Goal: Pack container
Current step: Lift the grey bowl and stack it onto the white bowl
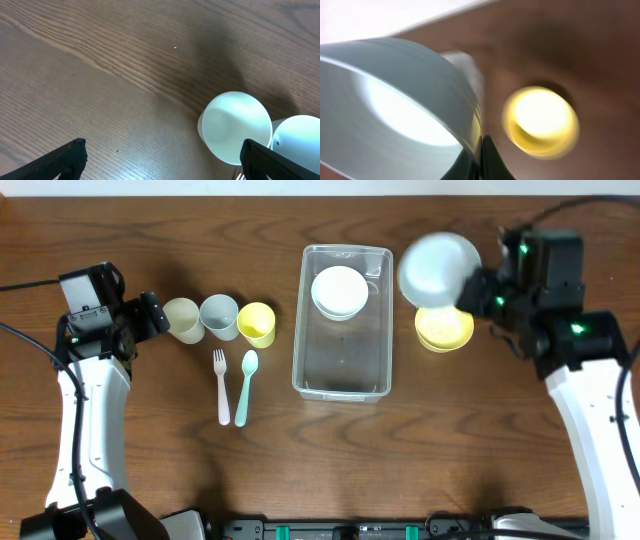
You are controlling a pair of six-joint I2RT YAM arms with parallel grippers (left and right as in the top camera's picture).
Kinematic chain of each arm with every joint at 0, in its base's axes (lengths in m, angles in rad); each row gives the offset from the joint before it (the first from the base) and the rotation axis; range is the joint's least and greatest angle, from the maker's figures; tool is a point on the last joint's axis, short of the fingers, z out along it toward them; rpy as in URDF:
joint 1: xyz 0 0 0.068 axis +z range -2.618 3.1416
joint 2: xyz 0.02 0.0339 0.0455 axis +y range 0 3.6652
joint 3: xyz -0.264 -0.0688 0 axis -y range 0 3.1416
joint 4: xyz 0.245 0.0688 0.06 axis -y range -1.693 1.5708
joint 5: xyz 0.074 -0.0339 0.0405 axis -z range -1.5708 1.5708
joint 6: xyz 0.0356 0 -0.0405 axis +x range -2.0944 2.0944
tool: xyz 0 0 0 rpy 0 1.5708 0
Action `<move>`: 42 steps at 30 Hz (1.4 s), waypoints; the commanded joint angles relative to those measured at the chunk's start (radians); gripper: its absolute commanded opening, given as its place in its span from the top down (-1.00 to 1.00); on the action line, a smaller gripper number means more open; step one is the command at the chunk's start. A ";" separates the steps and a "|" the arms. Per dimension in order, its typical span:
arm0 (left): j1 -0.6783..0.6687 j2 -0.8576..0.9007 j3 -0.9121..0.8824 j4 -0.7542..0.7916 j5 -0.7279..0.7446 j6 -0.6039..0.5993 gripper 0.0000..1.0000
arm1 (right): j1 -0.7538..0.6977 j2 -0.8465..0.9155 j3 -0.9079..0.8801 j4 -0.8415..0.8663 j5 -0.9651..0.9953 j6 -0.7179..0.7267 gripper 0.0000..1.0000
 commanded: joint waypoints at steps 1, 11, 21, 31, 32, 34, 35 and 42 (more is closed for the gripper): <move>0.004 0.004 0.018 -0.002 -0.008 0.013 -0.96 | 0.059 0.146 0.073 0.016 -0.050 0.007 0.98; 0.004 0.004 0.018 -0.002 -0.008 0.013 -0.96 | 0.116 0.660 0.436 -0.129 -0.048 -0.102 0.97; 0.004 0.004 0.018 -0.002 -0.008 0.013 -0.96 | 0.164 0.739 0.484 -0.119 -0.076 -0.140 0.97; 0.004 0.004 0.018 -0.002 -0.008 0.013 -0.96 | 0.208 0.768 0.485 -0.106 -0.043 -0.131 0.28; 0.004 0.004 0.018 -0.002 -0.008 0.013 -0.96 | 0.207 0.760 0.488 -0.112 -0.042 -0.140 0.20; 0.004 0.004 0.018 -0.002 -0.008 0.013 -0.96 | 0.197 0.735 0.506 -0.132 -0.043 -0.140 0.16; 0.004 0.004 0.018 -0.002 -0.008 0.013 -0.96 | 0.187 0.714 0.523 -0.150 -0.041 -0.140 0.18; 0.004 0.004 0.018 -0.002 -0.008 0.013 -0.96 | -0.008 0.502 0.606 -0.381 0.151 -0.099 0.11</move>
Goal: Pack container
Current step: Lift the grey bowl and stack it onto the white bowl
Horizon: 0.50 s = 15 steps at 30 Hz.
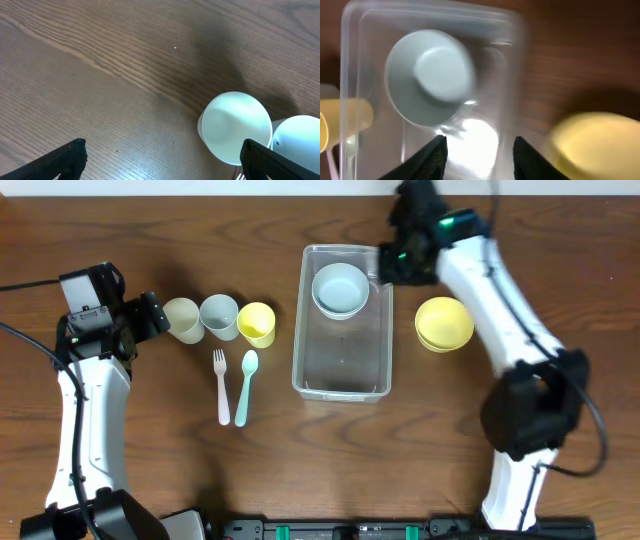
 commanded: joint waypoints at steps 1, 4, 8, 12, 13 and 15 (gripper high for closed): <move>0.004 0.003 0.018 -0.003 -0.007 0.013 -0.96 | -0.163 -0.169 0.051 -0.085 0.126 0.021 0.11; 0.004 0.003 0.018 -0.003 -0.007 0.013 -0.96 | -0.308 -0.194 0.050 -0.216 0.123 0.026 0.13; 0.004 0.003 0.018 -0.003 -0.007 0.013 -0.96 | -0.431 -0.179 -0.034 -0.288 0.057 0.023 0.12; 0.004 0.003 0.018 -0.003 -0.007 0.013 -0.96 | -0.421 -0.161 -0.163 -0.222 0.036 0.023 0.03; 0.004 0.003 0.018 -0.003 -0.007 0.013 -0.96 | -0.404 -0.158 -0.202 -0.193 0.036 0.019 -0.02; 0.004 0.003 0.018 -0.003 -0.007 0.013 -0.96 | -0.373 -0.154 -0.274 -0.140 0.037 0.016 -0.08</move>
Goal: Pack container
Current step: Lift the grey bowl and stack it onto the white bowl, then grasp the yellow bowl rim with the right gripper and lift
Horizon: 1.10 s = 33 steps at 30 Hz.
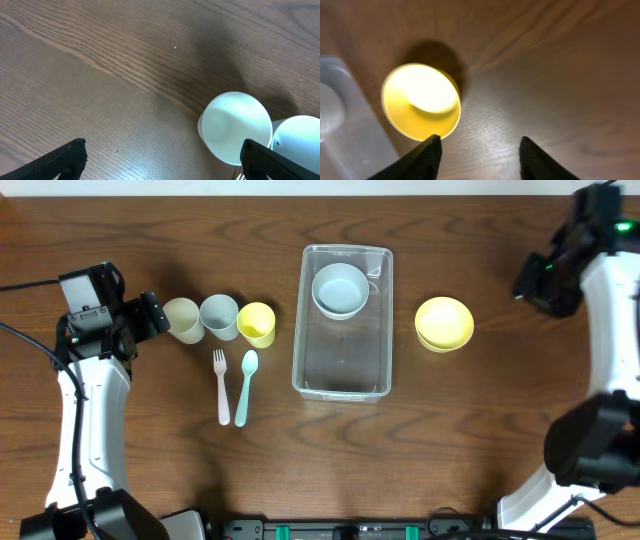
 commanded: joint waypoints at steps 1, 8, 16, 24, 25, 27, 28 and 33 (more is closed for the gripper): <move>0.004 0.004 0.018 -0.003 -0.008 0.014 -0.96 | 0.063 0.017 -0.110 0.058 -0.027 -0.005 -0.11; 0.004 0.003 0.018 -0.003 -0.008 0.014 -0.96 | 0.134 0.026 -0.323 0.216 0.072 0.058 -0.33; 0.004 0.003 0.018 -0.002 -0.008 0.014 -0.96 | 0.133 0.065 -0.416 0.381 -0.005 0.068 -0.11; 0.004 0.003 0.018 -0.003 -0.008 0.014 -0.96 | 0.133 0.122 -0.414 0.462 -0.041 0.093 0.90; 0.004 0.003 0.018 -0.003 -0.008 0.014 -0.96 | 0.132 0.116 -0.406 0.456 -0.027 0.092 0.99; 0.004 0.003 0.018 -0.002 -0.008 0.014 -0.96 | 0.132 0.098 -0.376 0.432 0.016 0.092 0.97; 0.004 0.003 0.018 -0.002 -0.008 0.014 -0.96 | 0.133 0.087 -0.353 0.414 0.037 0.092 0.97; 0.004 0.003 0.018 -0.002 -0.008 0.014 -0.96 | 0.164 -0.014 -0.109 0.282 0.108 0.088 0.97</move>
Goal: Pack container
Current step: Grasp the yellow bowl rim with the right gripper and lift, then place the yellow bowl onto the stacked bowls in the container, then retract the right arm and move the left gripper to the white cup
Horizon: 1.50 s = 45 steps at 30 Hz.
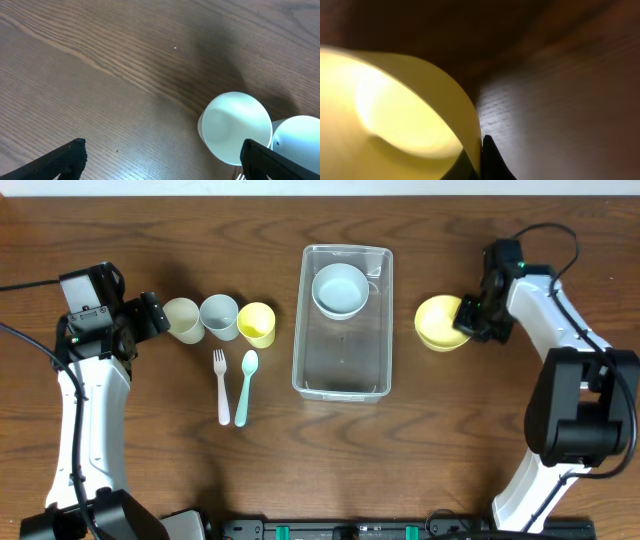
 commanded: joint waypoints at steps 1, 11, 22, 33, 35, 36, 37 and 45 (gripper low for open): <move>0.004 0.003 0.018 -0.003 -0.008 0.013 -0.96 | 0.036 -0.123 0.200 -0.028 0.064 -0.006 0.97; 0.004 0.003 0.018 -0.002 -0.008 0.013 -0.96 | 0.277 -0.112 0.445 0.049 0.049 -0.013 0.98; 0.004 0.003 0.018 -0.003 -0.008 0.013 -0.96 | 0.404 0.207 0.435 0.092 -0.053 -0.019 0.97; 0.004 0.003 0.018 -0.002 -0.008 0.013 -0.96 | 0.391 0.213 0.469 0.116 -0.124 -0.086 0.03; 0.004 0.003 0.018 -0.002 -0.008 0.013 -0.96 | 0.365 0.167 0.499 0.086 -0.117 -0.086 -0.05; 0.004 0.003 0.018 -0.003 -0.008 0.013 -0.96 | 0.349 0.143 0.512 0.069 -0.107 -0.083 -0.10; 0.004 0.003 0.018 -0.002 -0.008 0.013 -0.96 | 0.332 0.117 0.521 0.050 -0.091 -0.077 -0.14; 0.004 0.003 0.018 0.041 -0.004 -0.005 -0.96 | 0.034 -0.039 0.531 -0.186 0.004 -0.003 -0.35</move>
